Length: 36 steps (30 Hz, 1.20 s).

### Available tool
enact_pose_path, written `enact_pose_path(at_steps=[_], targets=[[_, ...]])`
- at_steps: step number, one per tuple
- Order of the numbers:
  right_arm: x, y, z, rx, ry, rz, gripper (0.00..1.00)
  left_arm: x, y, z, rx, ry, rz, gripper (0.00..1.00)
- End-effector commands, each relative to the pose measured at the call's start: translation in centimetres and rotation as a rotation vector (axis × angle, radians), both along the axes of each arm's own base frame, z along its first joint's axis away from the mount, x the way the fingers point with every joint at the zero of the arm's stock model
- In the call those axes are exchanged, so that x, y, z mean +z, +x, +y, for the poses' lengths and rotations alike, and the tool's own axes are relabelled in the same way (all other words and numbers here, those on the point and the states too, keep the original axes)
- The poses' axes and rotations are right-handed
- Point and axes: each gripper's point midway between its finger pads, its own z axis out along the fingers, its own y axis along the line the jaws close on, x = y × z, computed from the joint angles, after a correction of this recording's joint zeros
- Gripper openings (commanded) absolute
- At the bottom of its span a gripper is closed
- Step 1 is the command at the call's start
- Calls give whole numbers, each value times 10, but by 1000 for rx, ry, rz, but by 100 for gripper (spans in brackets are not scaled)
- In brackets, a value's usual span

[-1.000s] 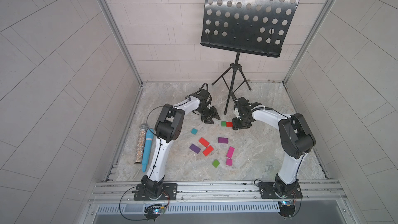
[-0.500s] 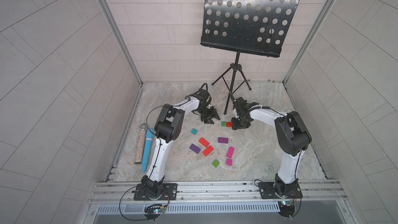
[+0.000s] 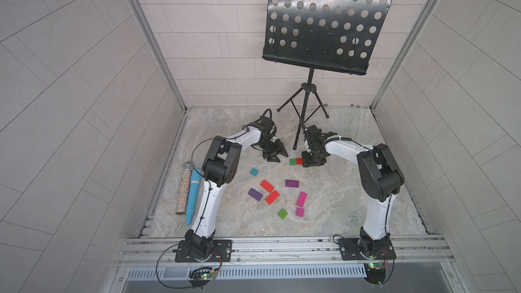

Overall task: Assemble the number 7 with building blocks
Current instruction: Assemble the building block at the center of the board.

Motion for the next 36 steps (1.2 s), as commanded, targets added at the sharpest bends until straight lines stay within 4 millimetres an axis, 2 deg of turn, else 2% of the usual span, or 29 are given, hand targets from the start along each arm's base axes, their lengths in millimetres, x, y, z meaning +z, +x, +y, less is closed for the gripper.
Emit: enact_pose_path(at_steps=[1,9,18,25,28,33,36], targets=[[-9,-7,0,5,-22,34,51,7,0,4,6,-4,-10,57],[2,-17,4,16,9,25,51,8,1,2,13,-15,-7,57],[39,-17,10,-21,81,-58,51,9,-12,-13,-10,-37,12,54],[41,-17,20,68,-24,-90,53,5,-13,-17,20,-48,26,54],[41,-21,22,37,-43,-95,51,8,-11,-14,27,-40,14,54],[49,-28,47,29,71,-120,47,8,-9,-1,58,-35,8,54],[40,-31,52,43,58,-90,46,6,-7,10,82,-27,12,55]])
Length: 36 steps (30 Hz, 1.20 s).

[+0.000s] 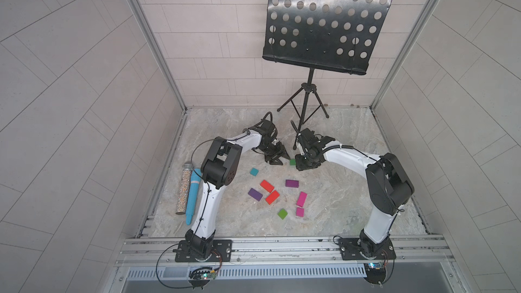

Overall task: Assemble the number 7 with building blocks
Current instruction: Assemble the building block at the center of the board.

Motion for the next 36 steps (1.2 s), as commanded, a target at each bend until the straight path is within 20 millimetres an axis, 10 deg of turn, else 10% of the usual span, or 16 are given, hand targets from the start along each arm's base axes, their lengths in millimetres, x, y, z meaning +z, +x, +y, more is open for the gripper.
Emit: enact_pose_path(at_steps=[1,36], targets=[[-1,-3,8,-8,3,10,45,7,8,17,47,20,-24,55],[-41,10,46,-27,13,90,45,1,9,58,110,36,5,56]])
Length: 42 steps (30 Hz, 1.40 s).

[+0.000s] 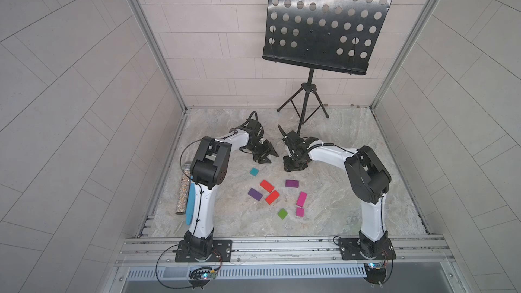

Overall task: Assemble the number 7 with building blocks
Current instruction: Assemble the building block at the center of the board.

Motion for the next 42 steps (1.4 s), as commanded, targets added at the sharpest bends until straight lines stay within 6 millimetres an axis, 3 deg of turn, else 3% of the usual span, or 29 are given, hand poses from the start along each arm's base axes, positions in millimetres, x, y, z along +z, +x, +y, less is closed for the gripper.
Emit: enact_pose_path(at_steps=[1,35,42], targets=[[-7,1,-5,-24,-35,13,45,1,-3,6,0,12,2,56],[-17,8,-12,-50,-75,41,46,-2,0,8,8,-1,12,56],[2,-3,-6,-46,-23,37,47,-3,1,7,7,-4,8,56]])
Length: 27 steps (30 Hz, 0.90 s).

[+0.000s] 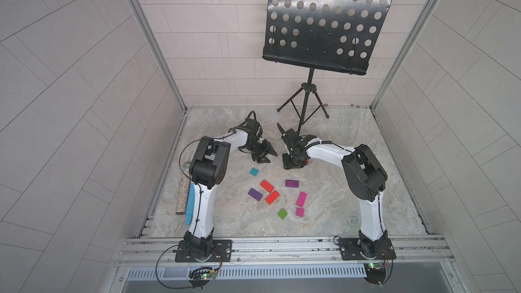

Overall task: Assemble the number 7 with building blocks
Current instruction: Assemble the building block at the center of the board.

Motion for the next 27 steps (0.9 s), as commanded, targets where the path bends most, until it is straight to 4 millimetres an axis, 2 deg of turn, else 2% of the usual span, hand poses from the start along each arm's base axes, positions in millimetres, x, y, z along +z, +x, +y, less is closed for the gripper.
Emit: enact_pose_path(at_steps=[1,8,12,17,24,27], targets=[[7,-18,-6,-15,-5,37,47,-3,-2,3,-4,1,6,56],[47,-31,-8,7,36,12,49,-3,2,1,-5,-4,-1,56],[61,-43,-15,107,12,-19,52,-2,1,1,-5,-4,1,56],[54,-69,-23,347,-83,-6,53,-2,-3,11,-20,-4,-1,56],[44,-87,-18,514,-97,-13,53,2,-11,54,28,31,1,56],[37,-91,-11,556,-91,-3,53,5,-16,65,40,38,1,57]])
